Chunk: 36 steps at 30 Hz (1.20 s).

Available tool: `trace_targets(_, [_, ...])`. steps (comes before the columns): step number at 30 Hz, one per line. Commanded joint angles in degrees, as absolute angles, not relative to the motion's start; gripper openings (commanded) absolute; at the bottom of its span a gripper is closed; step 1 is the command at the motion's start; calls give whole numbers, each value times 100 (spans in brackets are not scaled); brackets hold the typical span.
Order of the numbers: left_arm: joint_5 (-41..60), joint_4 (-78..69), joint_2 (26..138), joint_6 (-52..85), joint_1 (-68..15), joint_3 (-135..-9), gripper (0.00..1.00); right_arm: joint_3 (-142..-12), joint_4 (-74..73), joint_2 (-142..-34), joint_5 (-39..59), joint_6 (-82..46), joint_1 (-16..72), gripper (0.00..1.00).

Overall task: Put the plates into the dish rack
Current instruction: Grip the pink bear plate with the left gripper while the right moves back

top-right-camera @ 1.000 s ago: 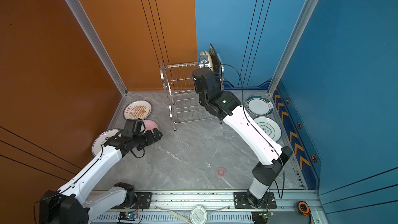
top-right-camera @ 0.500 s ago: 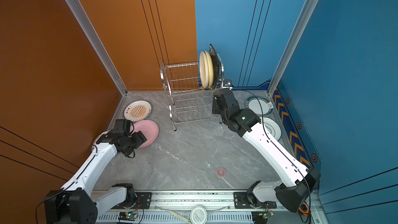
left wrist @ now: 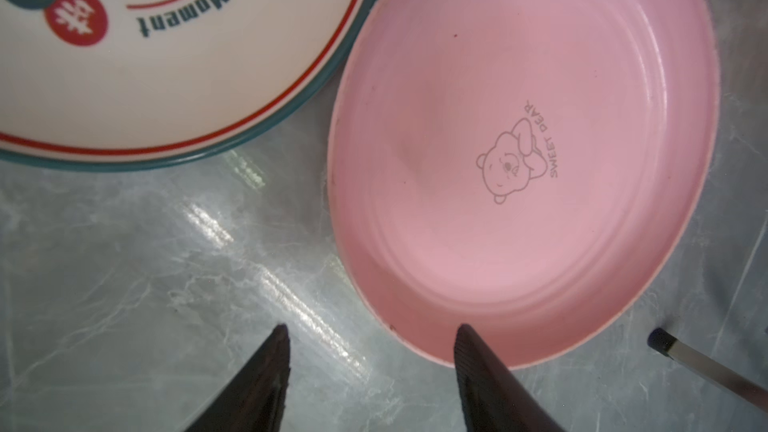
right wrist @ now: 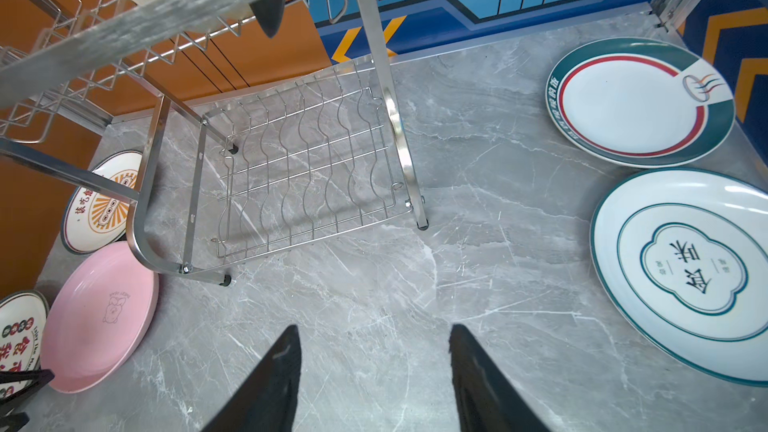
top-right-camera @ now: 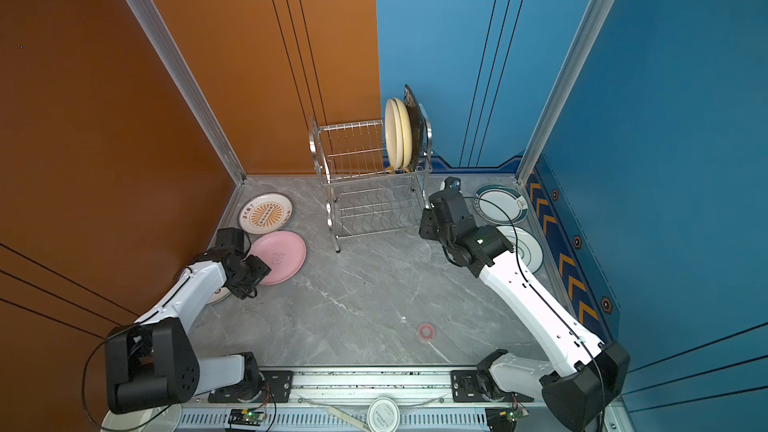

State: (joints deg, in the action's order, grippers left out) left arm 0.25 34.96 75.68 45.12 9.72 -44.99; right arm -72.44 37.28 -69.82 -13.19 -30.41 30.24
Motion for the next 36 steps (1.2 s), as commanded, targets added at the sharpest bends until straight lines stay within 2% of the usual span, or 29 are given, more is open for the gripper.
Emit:
trace_targets(1, [97, 3056, 7832, 4601, 1014, -4434, 58, -7108, 3569, -6802, -1093, -3146, 2937, 58])
trace_targets(17, [119, 2572, 8700, 4733, 1107, -4383, 48, -6997, 3577, -6673, -979, -3186, 2716, 59])
trace_targets(23, [93, 2505, 8719, 4816, 1112, -4308, 37, -6990, 3577, -6653, -968, -3185, 2672, 59])
trace_targets(36, [210, 2522, 8371, 4830, 1123, -4115, 0, -6929, 3612, -6586, -900, -3199, 2637, 59])
